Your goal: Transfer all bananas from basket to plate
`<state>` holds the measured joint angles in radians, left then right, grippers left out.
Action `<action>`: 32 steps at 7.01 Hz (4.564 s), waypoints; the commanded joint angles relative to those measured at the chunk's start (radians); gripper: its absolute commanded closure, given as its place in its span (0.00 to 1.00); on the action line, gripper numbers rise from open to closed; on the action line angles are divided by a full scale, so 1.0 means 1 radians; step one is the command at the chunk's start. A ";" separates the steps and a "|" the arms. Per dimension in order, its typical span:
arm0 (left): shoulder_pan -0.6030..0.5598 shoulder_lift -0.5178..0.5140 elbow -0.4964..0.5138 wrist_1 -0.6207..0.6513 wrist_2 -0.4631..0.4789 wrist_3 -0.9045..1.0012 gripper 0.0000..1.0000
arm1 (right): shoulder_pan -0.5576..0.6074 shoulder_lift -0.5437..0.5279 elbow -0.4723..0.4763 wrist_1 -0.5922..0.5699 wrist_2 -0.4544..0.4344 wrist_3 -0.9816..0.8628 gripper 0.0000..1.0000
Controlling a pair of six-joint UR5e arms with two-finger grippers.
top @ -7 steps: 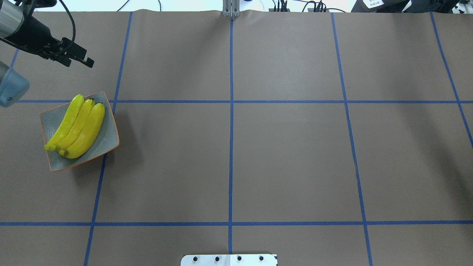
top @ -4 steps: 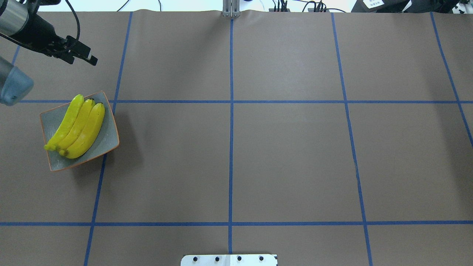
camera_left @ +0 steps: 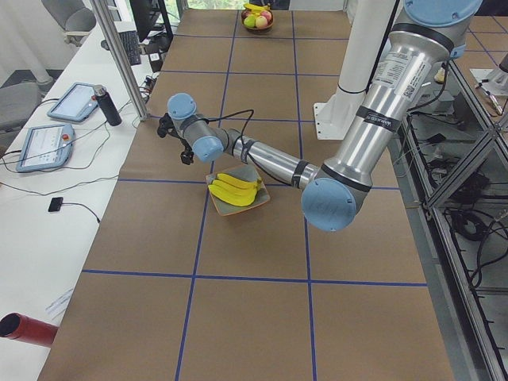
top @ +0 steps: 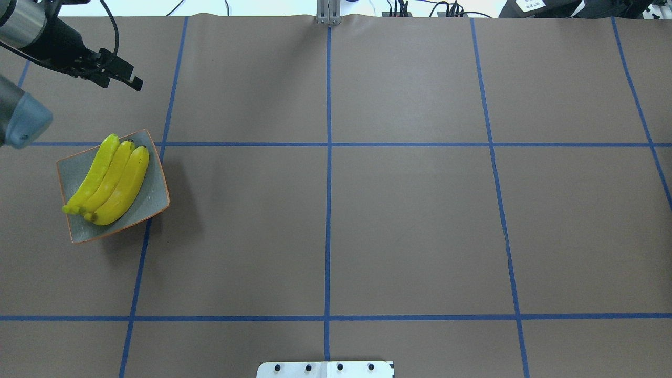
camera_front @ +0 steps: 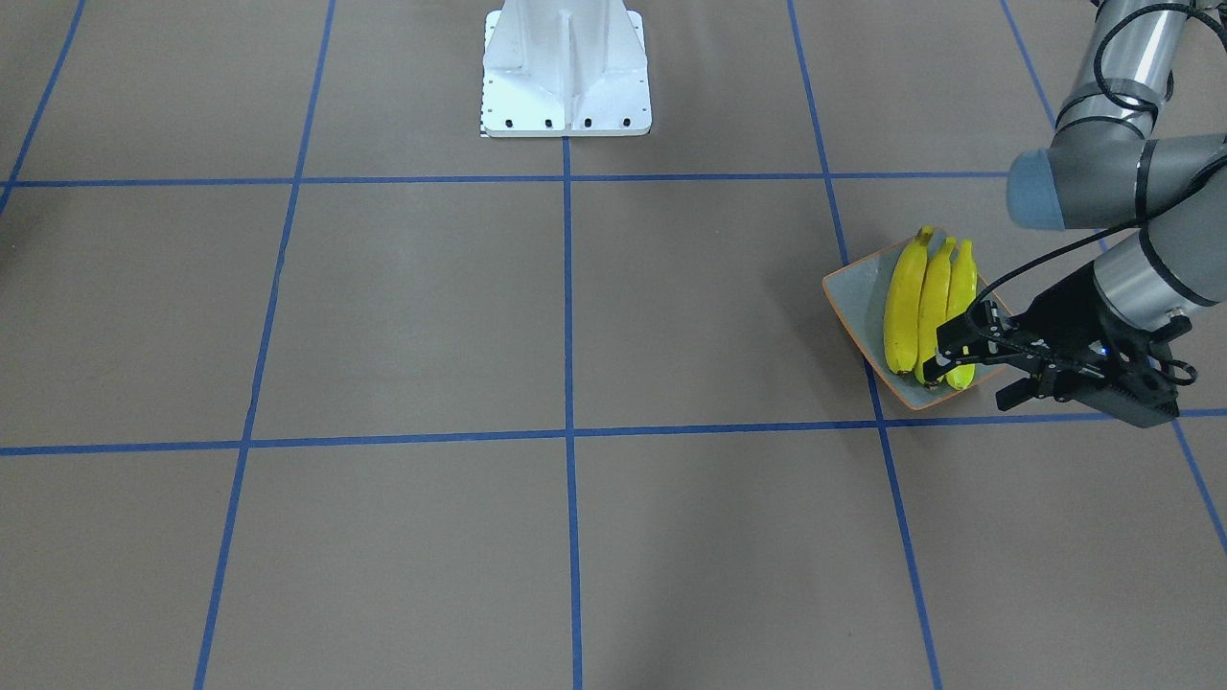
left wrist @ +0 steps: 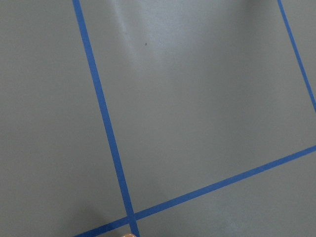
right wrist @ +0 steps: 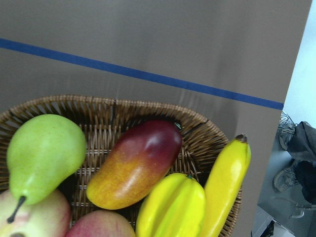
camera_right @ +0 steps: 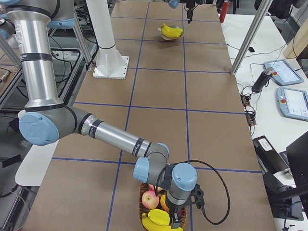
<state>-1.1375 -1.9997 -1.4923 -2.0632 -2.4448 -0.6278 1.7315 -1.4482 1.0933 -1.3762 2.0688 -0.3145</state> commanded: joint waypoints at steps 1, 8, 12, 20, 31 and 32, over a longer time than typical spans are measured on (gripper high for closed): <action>0.013 -0.008 0.001 0.000 0.026 0.000 0.00 | -0.006 0.023 -0.138 0.183 -0.088 0.208 0.00; 0.024 -0.019 0.001 0.000 0.033 0.000 0.00 | -0.052 0.083 -0.292 0.330 -0.107 0.472 0.01; 0.025 -0.021 -0.002 0.000 0.035 0.000 0.00 | -0.092 0.100 -0.372 0.393 -0.110 0.474 0.01; 0.035 -0.019 -0.008 0.000 0.047 -0.001 0.00 | -0.118 0.104 -0.388 0.402 -0.157 0.473 0.86; 0.042 -0.002 0.003 -0.009 0.047 0.002 0.00 | -0.030 0.168 0.045 0.004 -0.199 0.322 1.00; 0.042 0.002 0.003 -0.009 0.047 0.002 0.00 | -0.105 0.236 0.069 -0.018 -0.132 0.523 1.00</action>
<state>-1.0953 -2.0008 -1.4895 -2.0723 -2.3976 -0.6258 1.6852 -1.2928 1.1374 -1.3482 1.8753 0.0381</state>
